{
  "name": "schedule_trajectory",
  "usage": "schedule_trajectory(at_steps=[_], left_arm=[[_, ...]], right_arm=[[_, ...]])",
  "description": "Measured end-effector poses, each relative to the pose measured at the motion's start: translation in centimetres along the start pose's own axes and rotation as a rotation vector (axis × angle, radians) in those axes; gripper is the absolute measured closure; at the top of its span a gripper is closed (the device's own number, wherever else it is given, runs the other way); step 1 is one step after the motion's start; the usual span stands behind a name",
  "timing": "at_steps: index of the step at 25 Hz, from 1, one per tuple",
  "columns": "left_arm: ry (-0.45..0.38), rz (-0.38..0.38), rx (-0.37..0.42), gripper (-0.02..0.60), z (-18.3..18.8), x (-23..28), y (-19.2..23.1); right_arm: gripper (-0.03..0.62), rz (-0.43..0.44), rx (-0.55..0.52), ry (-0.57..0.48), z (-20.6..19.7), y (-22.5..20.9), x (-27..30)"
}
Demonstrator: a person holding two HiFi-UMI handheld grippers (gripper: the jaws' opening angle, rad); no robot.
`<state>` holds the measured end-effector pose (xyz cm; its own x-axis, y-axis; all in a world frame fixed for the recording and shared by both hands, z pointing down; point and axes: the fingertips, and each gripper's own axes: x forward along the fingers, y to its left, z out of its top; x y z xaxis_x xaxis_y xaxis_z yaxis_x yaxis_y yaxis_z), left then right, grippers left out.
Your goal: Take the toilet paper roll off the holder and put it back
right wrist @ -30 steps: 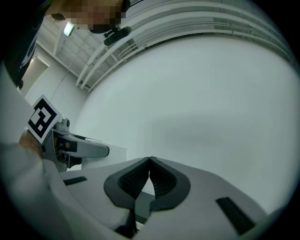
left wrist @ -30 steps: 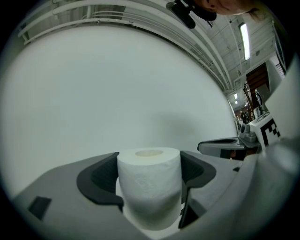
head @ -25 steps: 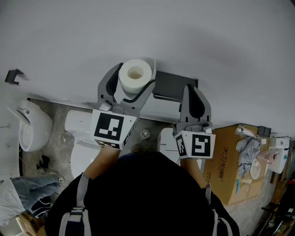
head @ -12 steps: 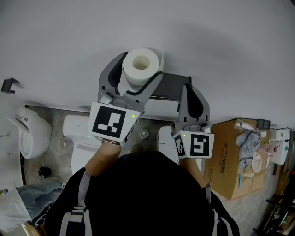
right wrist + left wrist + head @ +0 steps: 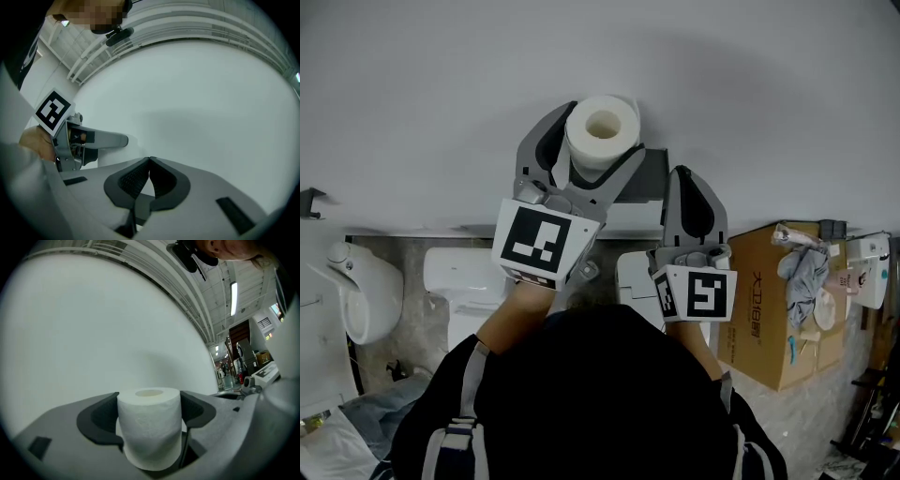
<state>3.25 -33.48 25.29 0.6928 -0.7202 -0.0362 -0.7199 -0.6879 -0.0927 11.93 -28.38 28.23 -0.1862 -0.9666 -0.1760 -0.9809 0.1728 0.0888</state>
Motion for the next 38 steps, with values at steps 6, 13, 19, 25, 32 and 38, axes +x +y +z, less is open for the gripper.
schedule_trajectory(at_steps=[6,13,19,25,32,38], left_arm=[[0.007,-0.045,0.017,0.19,-1.5,2.1,-1.3],[0.017,-0.064,0.04,0.19,-2.9,2.8,-1.9],[0.033,-0.08,0.045,0.19,-4.0,3.0,-2.3],[0.031,-0.082,0.037,0.19,-4.5,3.0,-2.5],[0.025,-0.068,0.018,0.19,-4.7,2.9,-2.4],[0.023,-0.063,0.024,0.186,-4.7,2.9,-2.4]], right_arm=[[0.576,-0.02,-0.001,0.017,-0.7,-1.3,-0.2],[0.576,-0.03,-0.005,0.03,-1.1,-1.8,-0.2],[0.576,-0.03,-0.009,0.049,-1.6,-1.9,-0.2],[0.576,-0.035,-0.005,0.04,-1.3,-1.8,-0.2],[0.576,-0.036,-0.006,0.037,-1.3,-1.8,-0.8],[0.575,-0.033,-0.01,0.031,-1.0,-1.8,-1.2]])
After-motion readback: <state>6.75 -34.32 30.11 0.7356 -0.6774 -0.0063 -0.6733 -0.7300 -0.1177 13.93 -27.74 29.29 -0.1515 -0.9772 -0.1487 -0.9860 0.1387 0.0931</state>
